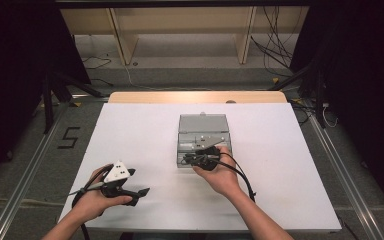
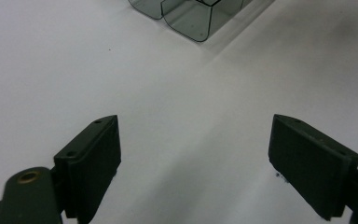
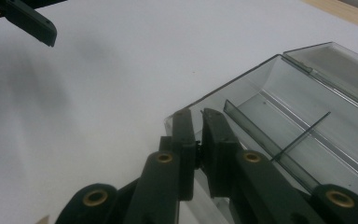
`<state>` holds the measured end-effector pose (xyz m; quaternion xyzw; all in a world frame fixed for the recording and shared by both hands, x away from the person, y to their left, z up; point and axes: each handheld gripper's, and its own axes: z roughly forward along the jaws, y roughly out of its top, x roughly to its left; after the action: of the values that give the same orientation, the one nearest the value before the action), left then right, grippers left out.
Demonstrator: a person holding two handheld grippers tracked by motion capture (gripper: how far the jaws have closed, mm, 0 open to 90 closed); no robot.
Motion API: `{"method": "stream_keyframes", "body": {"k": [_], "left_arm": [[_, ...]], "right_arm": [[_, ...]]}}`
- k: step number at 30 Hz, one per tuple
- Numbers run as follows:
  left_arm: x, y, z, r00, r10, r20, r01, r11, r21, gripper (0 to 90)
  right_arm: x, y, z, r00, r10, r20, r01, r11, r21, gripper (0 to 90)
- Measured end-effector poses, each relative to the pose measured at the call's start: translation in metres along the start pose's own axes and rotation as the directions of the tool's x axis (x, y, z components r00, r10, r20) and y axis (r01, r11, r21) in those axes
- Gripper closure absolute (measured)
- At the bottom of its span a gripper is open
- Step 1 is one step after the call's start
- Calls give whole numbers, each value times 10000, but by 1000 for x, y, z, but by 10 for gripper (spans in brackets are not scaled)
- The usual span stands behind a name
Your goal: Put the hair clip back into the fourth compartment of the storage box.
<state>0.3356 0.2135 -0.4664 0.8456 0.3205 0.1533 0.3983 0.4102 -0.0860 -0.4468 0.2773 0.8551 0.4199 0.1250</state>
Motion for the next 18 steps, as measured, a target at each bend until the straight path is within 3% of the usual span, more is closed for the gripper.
{"method": "stream_keyframes", "body": {"k": [18], "left_arm": [[0,0,0,10000,-6,19,6,10000,1,167]], "right_arm": [[-7,3,4,9999,45,135,-48,9998,194,843]]}}
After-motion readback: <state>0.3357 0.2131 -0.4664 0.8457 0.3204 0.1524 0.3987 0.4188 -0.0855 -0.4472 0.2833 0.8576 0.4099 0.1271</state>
